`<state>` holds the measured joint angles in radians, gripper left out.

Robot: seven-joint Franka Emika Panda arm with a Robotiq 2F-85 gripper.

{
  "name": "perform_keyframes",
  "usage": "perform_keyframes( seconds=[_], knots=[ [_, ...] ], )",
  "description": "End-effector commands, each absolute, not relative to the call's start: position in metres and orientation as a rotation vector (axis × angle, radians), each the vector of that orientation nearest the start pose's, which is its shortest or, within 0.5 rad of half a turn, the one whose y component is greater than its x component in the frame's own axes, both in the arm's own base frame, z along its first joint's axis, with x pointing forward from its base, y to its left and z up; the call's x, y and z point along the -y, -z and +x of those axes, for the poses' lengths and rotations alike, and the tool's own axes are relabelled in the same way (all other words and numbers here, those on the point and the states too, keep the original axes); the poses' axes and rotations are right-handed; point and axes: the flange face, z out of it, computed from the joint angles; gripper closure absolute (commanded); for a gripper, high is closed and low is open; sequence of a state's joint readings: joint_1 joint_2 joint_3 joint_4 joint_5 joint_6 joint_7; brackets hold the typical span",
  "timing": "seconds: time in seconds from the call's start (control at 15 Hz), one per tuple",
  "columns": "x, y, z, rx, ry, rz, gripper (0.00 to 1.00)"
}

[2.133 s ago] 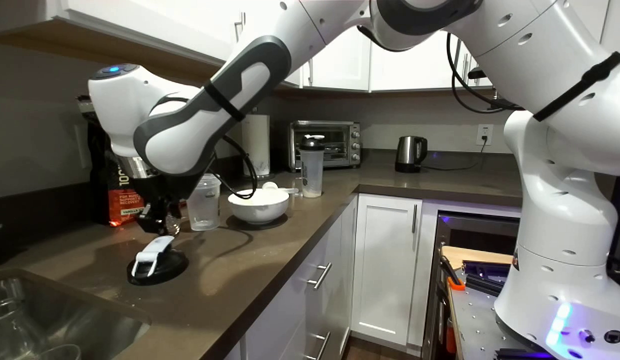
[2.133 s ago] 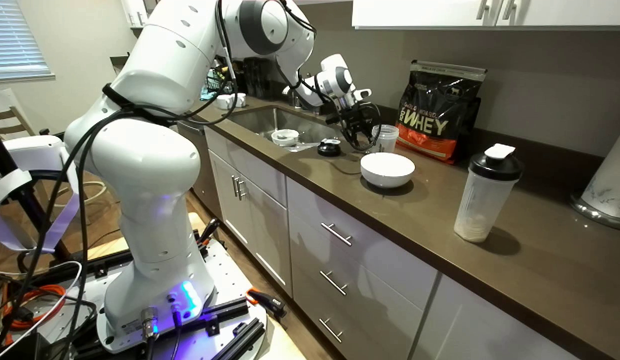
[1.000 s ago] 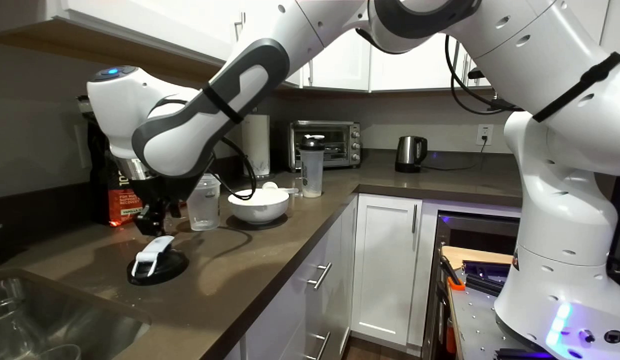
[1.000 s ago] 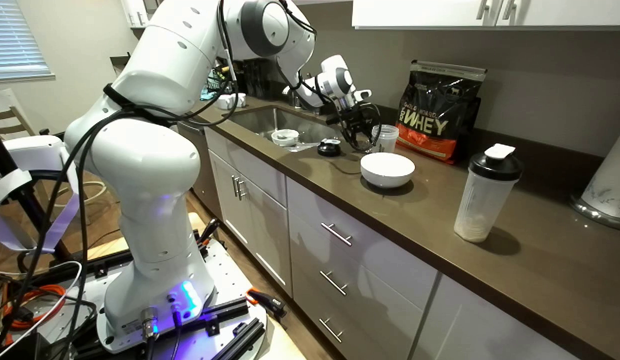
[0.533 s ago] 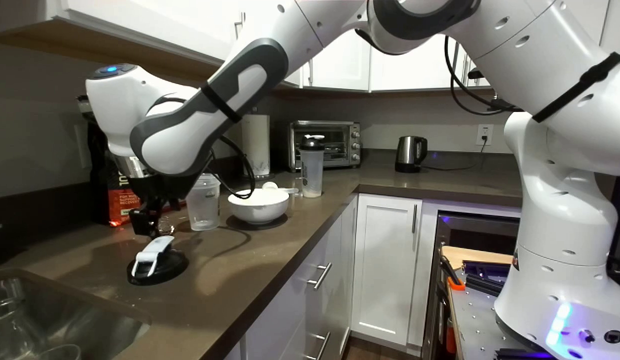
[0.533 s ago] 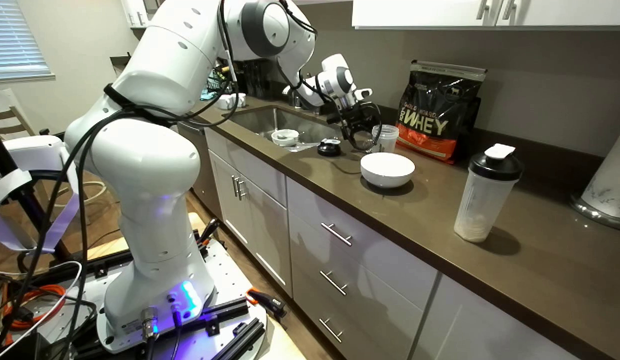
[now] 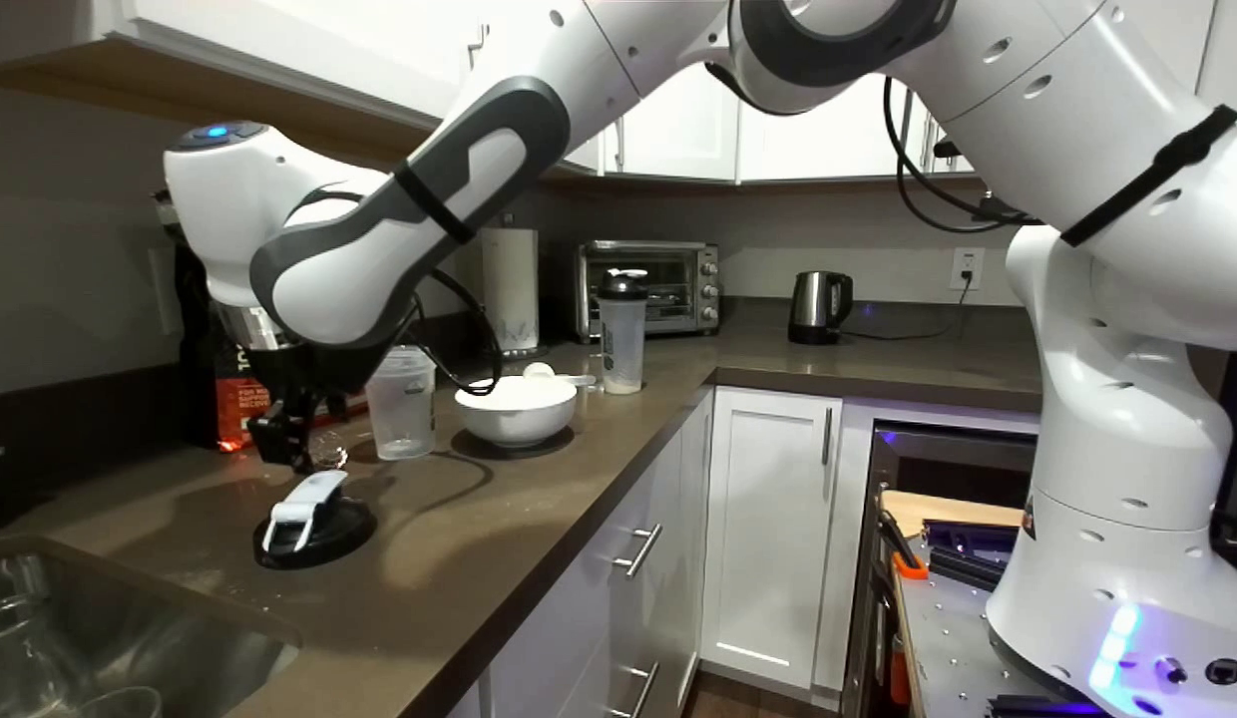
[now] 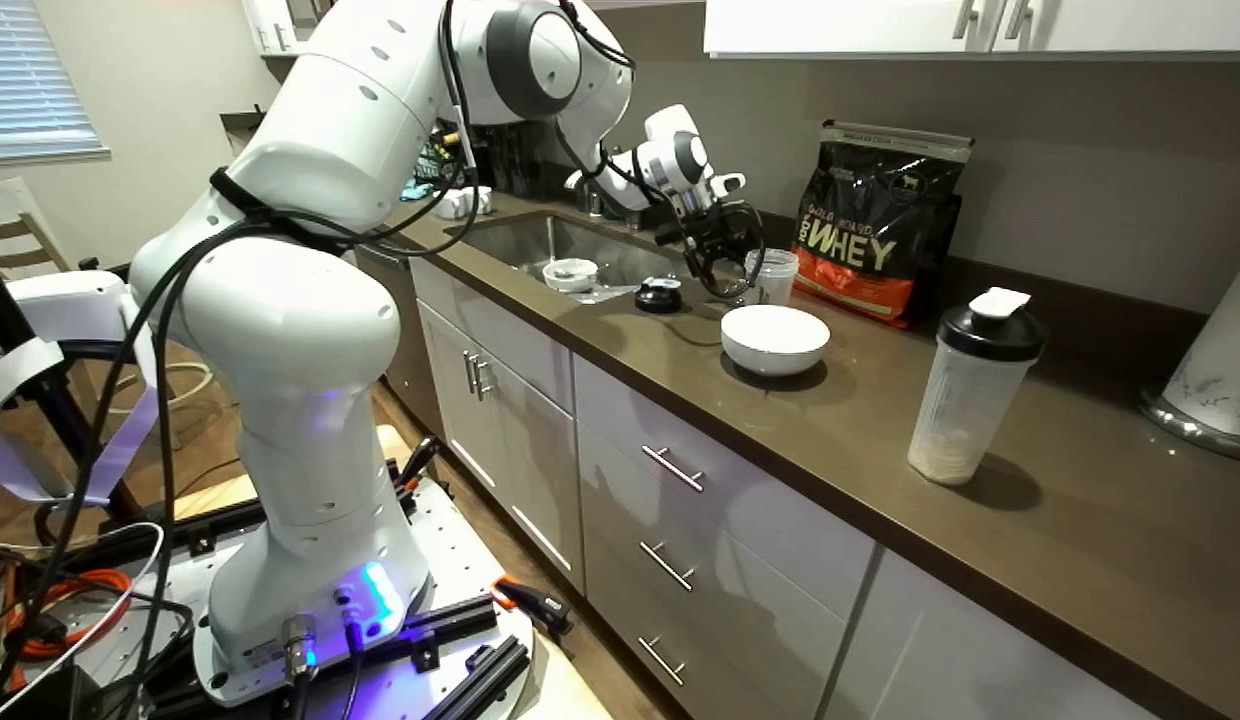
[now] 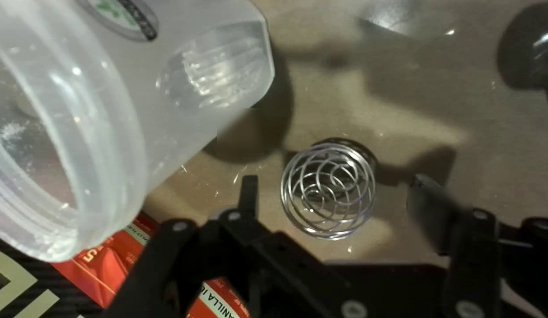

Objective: Put the ball in the shaker

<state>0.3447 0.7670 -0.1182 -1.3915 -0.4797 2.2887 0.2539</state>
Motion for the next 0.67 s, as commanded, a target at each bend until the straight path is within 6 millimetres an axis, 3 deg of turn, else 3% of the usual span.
perform_keyframes(
  seconds=[0.0, 0.07, 0.27, 0.6],
  knots=[
    [-0.1759, -0.2688, 0.7316, 0.514, 0.433, -3.474, 0.29],
    [-0.1757, -0.2686, 0.7316, 0.514, 0.432, -3.474, 0.32],
    [-0.1753, -0.2679, 0.7316, 0.514, 0.431, -3.473, 0.23],
    [-0.1762, -0.2656, 0.7324, 0.513, 0.430, -3.468, 0.21]
  ],
)
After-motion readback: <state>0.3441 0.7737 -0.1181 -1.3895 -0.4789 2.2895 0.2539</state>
